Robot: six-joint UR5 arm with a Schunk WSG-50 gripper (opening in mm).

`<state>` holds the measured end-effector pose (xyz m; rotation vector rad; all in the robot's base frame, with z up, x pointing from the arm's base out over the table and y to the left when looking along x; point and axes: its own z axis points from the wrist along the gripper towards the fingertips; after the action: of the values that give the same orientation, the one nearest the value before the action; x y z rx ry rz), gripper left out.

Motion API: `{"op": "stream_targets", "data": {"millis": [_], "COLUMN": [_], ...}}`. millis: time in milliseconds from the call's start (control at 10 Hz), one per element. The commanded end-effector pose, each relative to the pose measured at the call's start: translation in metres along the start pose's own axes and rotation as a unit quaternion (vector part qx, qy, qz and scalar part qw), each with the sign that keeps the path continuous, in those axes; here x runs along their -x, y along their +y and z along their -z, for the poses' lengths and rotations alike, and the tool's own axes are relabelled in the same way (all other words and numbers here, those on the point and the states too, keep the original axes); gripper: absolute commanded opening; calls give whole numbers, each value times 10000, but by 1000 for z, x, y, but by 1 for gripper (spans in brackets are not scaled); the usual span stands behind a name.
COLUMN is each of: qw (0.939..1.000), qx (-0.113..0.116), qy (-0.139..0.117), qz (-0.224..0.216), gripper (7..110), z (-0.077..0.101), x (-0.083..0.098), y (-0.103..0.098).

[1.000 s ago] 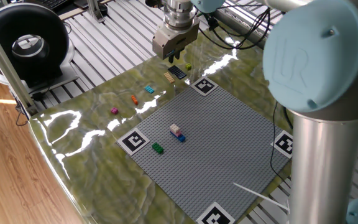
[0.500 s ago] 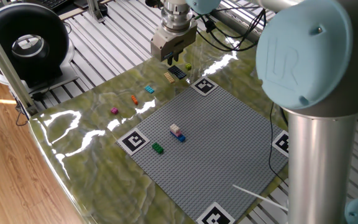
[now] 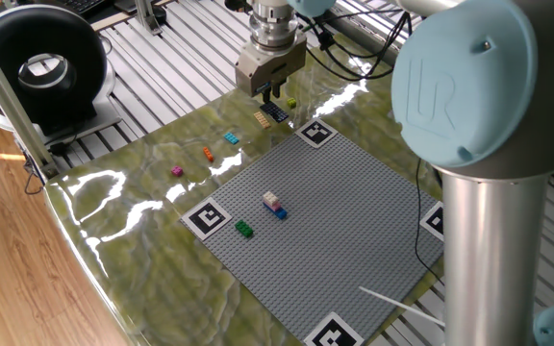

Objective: Stack small Lego blocks randomly, one at a time

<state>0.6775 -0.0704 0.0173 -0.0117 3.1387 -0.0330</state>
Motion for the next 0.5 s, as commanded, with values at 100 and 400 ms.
{"op": "stream_targets", "data": {"millis": [100, 400], "qw": [10000, 9999], "qx": [33, 102], "qy": [31, 46], "qz": [-26, -102], "gripper": [44, 44], "z": [-8, -17], "x": [4, 6], "y": [0, 1]}}
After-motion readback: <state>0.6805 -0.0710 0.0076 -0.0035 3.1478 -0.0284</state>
